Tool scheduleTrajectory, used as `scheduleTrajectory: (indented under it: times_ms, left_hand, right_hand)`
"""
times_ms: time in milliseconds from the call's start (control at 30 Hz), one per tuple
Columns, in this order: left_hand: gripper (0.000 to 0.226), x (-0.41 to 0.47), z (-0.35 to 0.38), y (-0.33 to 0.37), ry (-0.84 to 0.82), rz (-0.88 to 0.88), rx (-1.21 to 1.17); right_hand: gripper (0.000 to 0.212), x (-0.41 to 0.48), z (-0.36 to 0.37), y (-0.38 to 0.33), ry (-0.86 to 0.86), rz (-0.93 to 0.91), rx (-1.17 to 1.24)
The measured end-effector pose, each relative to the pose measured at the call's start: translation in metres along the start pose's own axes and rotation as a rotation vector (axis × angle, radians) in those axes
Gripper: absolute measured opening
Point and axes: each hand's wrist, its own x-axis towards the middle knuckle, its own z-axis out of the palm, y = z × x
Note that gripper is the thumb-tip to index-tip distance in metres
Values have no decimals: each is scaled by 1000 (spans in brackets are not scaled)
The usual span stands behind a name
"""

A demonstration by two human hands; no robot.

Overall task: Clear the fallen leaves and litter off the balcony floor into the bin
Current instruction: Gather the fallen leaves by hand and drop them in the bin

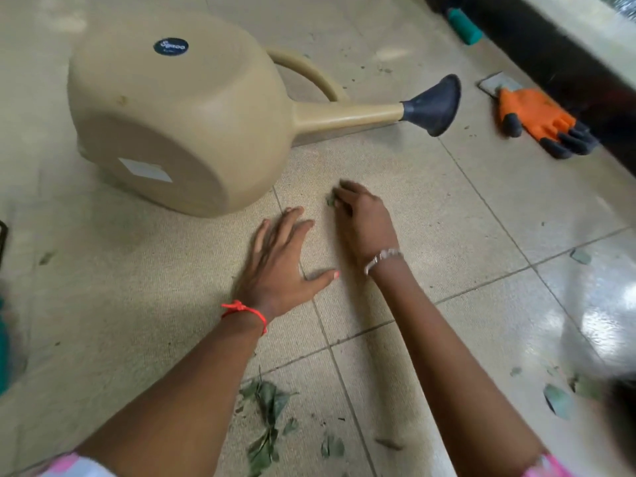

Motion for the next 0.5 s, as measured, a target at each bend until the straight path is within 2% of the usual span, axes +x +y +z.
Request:
scheduleTrajectory:
  times_ms: [200, 400, 500]
  left_hand:
    - [80, 1, 2, -3, -7, 7, -10]
    - [70, -3, -3, 1, -30, -18, -43]
    - [58, -22, -4, 5, -42, -75, -187]
  right_hand:
    - [18, -97, -11, -13, 158, 82, 54]
    - [19, -102, -13, -23, 157, 240, 33]
    - [23, -109, -14, -26, 142, 250, -9]
